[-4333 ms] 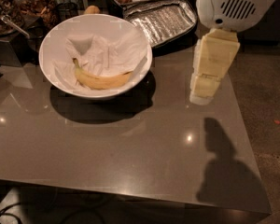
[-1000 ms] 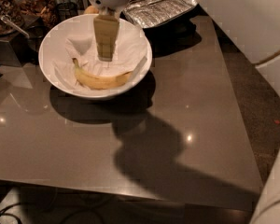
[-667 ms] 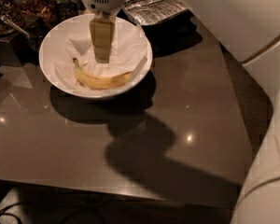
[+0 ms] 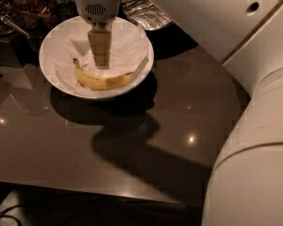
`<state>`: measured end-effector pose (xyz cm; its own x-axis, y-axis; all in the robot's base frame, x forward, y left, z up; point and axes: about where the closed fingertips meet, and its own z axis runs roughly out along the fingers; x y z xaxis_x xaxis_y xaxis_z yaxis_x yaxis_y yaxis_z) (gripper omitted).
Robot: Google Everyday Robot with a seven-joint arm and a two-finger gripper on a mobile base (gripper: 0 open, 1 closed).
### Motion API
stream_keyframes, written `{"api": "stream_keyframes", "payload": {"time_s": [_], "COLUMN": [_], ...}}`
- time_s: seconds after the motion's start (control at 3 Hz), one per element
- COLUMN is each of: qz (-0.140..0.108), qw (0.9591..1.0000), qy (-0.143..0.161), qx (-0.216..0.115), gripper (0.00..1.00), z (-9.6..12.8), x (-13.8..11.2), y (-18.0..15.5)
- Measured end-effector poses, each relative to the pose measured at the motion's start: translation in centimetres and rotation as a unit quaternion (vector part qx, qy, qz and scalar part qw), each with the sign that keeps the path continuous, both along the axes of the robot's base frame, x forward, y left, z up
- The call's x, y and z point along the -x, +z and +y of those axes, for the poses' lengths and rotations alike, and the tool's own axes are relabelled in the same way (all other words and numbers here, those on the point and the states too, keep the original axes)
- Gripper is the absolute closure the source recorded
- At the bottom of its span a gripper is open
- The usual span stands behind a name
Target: Pick banana from white bowl
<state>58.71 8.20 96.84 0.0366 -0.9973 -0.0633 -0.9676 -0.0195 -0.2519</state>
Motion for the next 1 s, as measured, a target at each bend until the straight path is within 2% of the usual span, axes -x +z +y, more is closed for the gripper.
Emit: {"api": "stream_keyframes", "payload": {"time_s": [1.0], "qz": [0.015], "qw": [0.9993], "qy": [0.019], "qx": [0.028], "gripper": [0.33], "z": [0.7], "x": [-1.5], "y": [-3.5]}}
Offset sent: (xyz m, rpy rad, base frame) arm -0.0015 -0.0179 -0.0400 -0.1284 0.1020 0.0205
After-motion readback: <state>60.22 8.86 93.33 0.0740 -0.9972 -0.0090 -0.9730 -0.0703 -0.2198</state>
